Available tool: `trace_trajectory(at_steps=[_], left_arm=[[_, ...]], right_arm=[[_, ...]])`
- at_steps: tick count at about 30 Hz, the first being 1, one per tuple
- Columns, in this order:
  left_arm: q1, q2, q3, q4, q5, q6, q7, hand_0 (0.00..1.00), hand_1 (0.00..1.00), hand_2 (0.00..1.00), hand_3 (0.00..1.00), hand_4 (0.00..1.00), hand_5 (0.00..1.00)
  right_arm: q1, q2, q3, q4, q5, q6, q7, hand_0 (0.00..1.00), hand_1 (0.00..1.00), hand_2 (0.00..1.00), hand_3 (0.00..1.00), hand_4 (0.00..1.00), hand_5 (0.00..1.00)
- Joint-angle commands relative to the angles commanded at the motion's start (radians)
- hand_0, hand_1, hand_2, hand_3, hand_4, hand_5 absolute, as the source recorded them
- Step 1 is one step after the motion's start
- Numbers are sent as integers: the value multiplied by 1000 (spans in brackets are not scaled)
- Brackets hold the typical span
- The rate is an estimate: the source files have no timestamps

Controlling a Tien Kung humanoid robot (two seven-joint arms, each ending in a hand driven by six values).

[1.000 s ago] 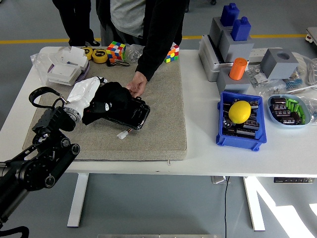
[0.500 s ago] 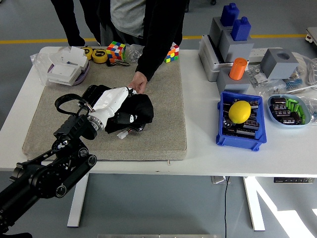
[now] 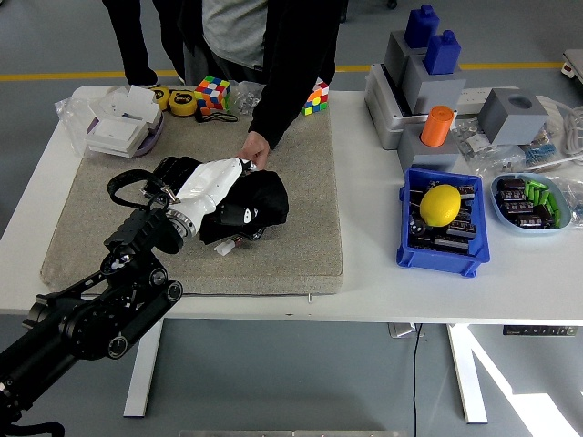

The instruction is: Pick the rag up,wipe the panel,place it on the desk

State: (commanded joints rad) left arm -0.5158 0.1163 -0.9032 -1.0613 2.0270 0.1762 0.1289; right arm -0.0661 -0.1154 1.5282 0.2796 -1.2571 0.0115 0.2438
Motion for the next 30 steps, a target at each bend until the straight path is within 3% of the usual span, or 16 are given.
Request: trace_trajectory(at_steps=[10, 30], left_arm=[[2, 19, -60, 45, 18, 6, -7, 193, 166, 279, 545, 710, 2], [-19, 21, -248, 193, 54, 43, -42, 188, 165, 282, 546, 710, 2]], right_arm=[[2, 1, -4, 6, 5, 0, 1, 590, 564, 479, 521, 907, 364], [1, 1, -3, 8, 5, 1, 1, 590, 564, 479, 521, 908, 361]])
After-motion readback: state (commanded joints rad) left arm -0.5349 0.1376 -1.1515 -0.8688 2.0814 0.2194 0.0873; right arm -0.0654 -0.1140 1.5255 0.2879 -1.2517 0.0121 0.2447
